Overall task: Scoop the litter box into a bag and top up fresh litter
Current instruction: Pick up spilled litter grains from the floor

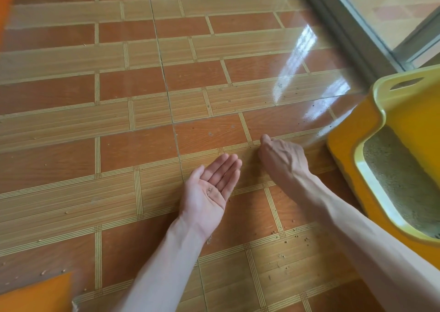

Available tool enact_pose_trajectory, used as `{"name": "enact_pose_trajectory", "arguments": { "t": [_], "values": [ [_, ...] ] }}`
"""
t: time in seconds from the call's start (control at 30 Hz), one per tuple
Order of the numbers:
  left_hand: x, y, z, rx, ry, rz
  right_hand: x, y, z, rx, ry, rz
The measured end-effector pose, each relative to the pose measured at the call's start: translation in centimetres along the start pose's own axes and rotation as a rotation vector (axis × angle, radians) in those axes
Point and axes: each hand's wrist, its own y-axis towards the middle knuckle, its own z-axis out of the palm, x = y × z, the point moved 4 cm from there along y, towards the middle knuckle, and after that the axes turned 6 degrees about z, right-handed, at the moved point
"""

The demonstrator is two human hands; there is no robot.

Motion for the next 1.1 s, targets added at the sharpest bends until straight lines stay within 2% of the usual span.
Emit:
{"name": "enact_pose_trajectory", "arguments": {
  "t": [0.1,0.23,0.4,0.47,0.6,0.67,0.77,0.93,1.1],
  "values": [
    [0.2,0.1,0.2,-0.011,0.009,0.004,0.5,-1.9,-2.2,-0.115,0.239,-0.012],
    [0.6,0.3,0.2,-0.026,0.015,0.002,3.5,-6.7,-5.0,-0.195,0.467,-0.217],
    [1.7,0.3,1.2,0.003,-0.039,-0.080,6.7,-9.5,-4.3,-0.213,0.402,-0.366],
    [1.9,0.5,1.3,0.003,-0.058,-0.090,6.3,-9.8,-4.2,-0.225,0.458,-0.354],
    [1.4,0.4,0.7,-0.008,-0.008,-0.037,2.7,-9.4,-3.7,-0.335,0.634,-0.159],
    [1.3,0.2,0.7,-0.013,-0.007,-0.022,0.8,-8.0,-2.4,-0.342,0.508,-0.062],
    [1.2,-0.1,0.8,-0.001,-0.019,-0.028,-0.9,-5.9,-0.1,-0.264,0.260,0.006],
    [1.1,-0.2,0.8,0.006,-0.018,-0.035,-0.7,-4.7,1.5,-0.121,0.022,-0.035],
    [0.7,-0.3,0.5,0.010,-0.019,-0.025,0.1,-4.6,0.8,-0.001,-0.080,-0.089]
  ]
}}
